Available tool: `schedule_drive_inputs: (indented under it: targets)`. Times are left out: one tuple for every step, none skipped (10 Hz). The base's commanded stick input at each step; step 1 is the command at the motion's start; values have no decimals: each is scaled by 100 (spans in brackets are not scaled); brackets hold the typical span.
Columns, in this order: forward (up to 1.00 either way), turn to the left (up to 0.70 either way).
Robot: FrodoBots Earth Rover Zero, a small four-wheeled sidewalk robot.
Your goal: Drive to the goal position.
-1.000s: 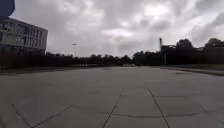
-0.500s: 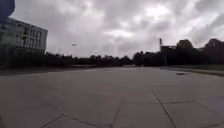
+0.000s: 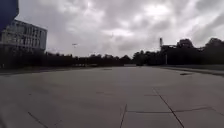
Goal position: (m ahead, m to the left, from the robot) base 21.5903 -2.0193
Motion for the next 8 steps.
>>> schedule_drive_inputs:
  targets:
    - [70, -35]
    - [70, -22]
    - [70, 0]
    - [70, 0]
    - [70, 0]
    - [70, 0]
    - [70, 0]
    - [70, 0]
